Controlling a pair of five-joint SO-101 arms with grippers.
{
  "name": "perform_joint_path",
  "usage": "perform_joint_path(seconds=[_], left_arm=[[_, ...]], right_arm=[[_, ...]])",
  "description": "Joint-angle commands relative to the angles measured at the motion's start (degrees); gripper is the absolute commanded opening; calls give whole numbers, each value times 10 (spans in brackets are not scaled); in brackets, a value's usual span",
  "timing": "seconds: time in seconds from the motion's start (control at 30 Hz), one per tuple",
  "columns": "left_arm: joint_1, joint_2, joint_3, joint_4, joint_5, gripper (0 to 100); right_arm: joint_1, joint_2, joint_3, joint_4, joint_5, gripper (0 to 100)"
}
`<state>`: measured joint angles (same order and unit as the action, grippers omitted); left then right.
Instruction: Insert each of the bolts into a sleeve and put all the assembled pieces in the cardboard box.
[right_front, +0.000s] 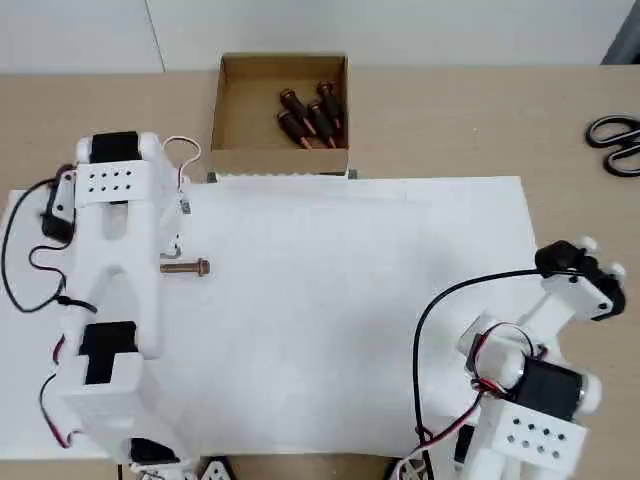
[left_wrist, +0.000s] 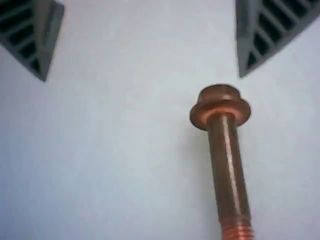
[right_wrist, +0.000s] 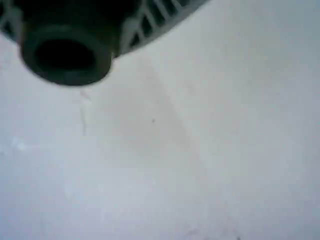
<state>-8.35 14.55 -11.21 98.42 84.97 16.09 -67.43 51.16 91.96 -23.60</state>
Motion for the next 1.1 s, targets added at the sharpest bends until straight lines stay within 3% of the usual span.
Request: perform_joint_path(seconds=[0.0,0.3,0.5,0.9,1.07], left_arm=[[-1,-49,-26,21,-146,232],[1,-134,-27,20,-516,229],[-2,-102,-24,20,-716,138],[-10,-67,-22,10,-1263,119],[-9,-17,-22,14,-1346,118]], right_arm=[[3,0,-3,-11,-5,3],[3,0,-3,-11,-4,3],[3,0,-3,-11,-4,3],[6,2,-2,-22,-4,3],[7,0,-1,-22,-4,3]])
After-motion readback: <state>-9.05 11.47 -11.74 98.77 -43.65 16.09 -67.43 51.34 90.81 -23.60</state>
